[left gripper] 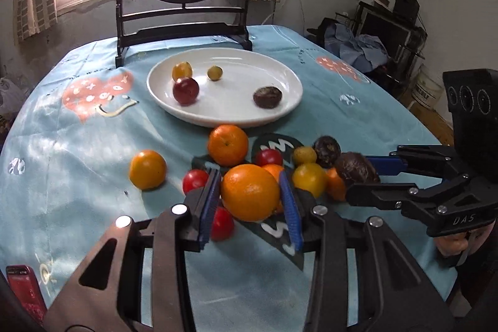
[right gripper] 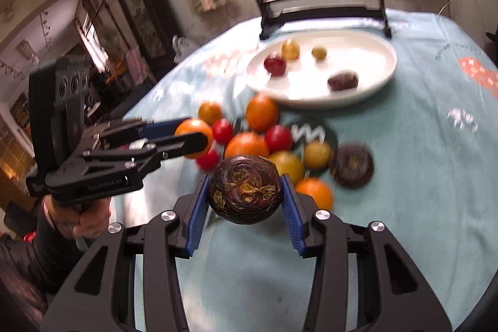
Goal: Organize fruits
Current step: 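Lower the mandarin and dark brown fruit onto the white plate and release both, then grasp an orange with the right tool while the left tool grasps another mandarin, then carry the orange and mandarin onto the white plate and release both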
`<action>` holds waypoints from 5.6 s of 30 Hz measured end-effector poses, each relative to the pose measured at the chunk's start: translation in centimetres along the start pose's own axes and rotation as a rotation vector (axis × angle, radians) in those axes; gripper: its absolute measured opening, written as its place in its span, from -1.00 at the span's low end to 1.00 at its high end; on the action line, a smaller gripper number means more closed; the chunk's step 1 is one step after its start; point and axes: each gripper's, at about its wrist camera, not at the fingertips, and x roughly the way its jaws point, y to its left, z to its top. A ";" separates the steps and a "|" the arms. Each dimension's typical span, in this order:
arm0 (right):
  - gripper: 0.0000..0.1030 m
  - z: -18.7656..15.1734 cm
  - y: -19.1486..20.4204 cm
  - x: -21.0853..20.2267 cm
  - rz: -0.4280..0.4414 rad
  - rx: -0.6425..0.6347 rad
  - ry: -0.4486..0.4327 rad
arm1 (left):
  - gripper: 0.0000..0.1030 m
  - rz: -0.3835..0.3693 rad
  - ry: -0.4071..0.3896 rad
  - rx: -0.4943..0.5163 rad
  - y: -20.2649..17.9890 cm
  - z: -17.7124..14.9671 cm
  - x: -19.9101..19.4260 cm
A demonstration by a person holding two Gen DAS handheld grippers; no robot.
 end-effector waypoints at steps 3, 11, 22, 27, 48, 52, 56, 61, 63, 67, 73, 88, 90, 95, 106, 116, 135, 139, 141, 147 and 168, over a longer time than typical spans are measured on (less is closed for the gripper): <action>-0.11 3.4 -0.8 0.4 -0.046 0.026 -0.083 | -0.24 0.023 -0.013 -0.032 0.6 2.9 1.1; -0.12 9.2 -5.6 6.1 -0.217 0.078 -0.093 | -0.24 0.107 0.039 -0.049 1.8 8.5 8.1; -0.03 10.3 -9.2 5.7 -0.127 0.170 -0.077 | 0.62 0.228 0.040 -0.037 1.7 9.1 9.1; -0.01 9.3 -8.2 3.1 -0.183 0.107 -0.105 | 0.84 0.220 -0.034 -0.054 1.6 7.0 4.0; -0.01 -1.3 -2.6 -0.3 -0.126 -0.045 0.038 | 0.86 0.292 -0.035 -0.158 3.3 -1.3 -0.9; -0.01 -2.0 -2.2 0.2 -0.142 -0.064 0.075 | 0.86 0.294 -0.028 -0.166 3.4 -1.7 -1.0; -0.01 -2.2 -2.5 1.1 -0.163 -0.062 0.111 | 0.86 0.296 -0.035 -0.159 3.2 -1.8 -1.1; -0.02 -2.4 -2.4 1.5 -0.177 -0.080 0.126 | 0.86 0.290 -0.032 -0.148 3.0 -1.8 -1.1; -0.03 -2.5 -2.4 1.7 -0.182 -0.082 0.130 | 0.86 0.292 -0.033 -0.142 2.9 -1.8 -1.1; -0.04 -2.5 -2.4 2.1 -0.195 -0.090 0.137 | 0.86 0.294 -0.037 -0.138 2.7 -1.9 -1.2; -0.13 -2.6 -2.2 3.0 -0.217 -0.111 0.159 | 0.86 0.297 -0.036 -0.138 2.6 -1.9 -1.3; -0.17 -2.6 -2.1 3.0 -0.228 -0.123 0.149 | 0.86 0.300 -0.029 -0.128 2.4 -2.2 -1.2; -0.28 -2.6 -2.0 3.0 -0.224 -0.127 0.149 | 0.86 0.300 -0.025 -0.127 2.4 -2.2 -1.2; -0.30 -2.7 -2.0 3.0 -0.222 -0.126 0.144 | 0.86 0.300 -0.025 -0.126 2.3 -2.2 -1.1; -0.30 -2.2 -2.6 1.9 -0.213 -0.071 0.104 | 0.50 0.044 0.020 0.019 -1.7 -2.9 0.2; -0.30 -1.6 -2.2 0.1 -0.178 -0.046 0.033 | -0.10 0.025 0.088 0.036 -2.8 -2.7 2.7; -0.30 -1.8 -2.1 0.3 -0.192 -0.045 0.043 | -0.17 -0.044 0.133 -0.124 -1.9 -1.5 5.4; -0.30 -1.8 -2.1 0.2 -0.192 -0.045 0.034 | -0.18 -0.021 0.115 -0.137 -1.7 -1.6 4.6; -0.30 -1.7 -2.0 0.1 -0.202 -0.051 0.017 | -0.18 -0.013 0.076 -0.146 -1.4 -1.5 3.5; -0.30 0.9 -2.2 1.0 -0.203 -0.036 -0.074 | -0.18 0.030 -0.038 -0.182 0.7 2.0 1.9; -0.07 8.8 -7.2 5.7 -0.245 0.048 -0.130 | 0.81 0.233 -0.125 -0.226 5.1 8.6 4.4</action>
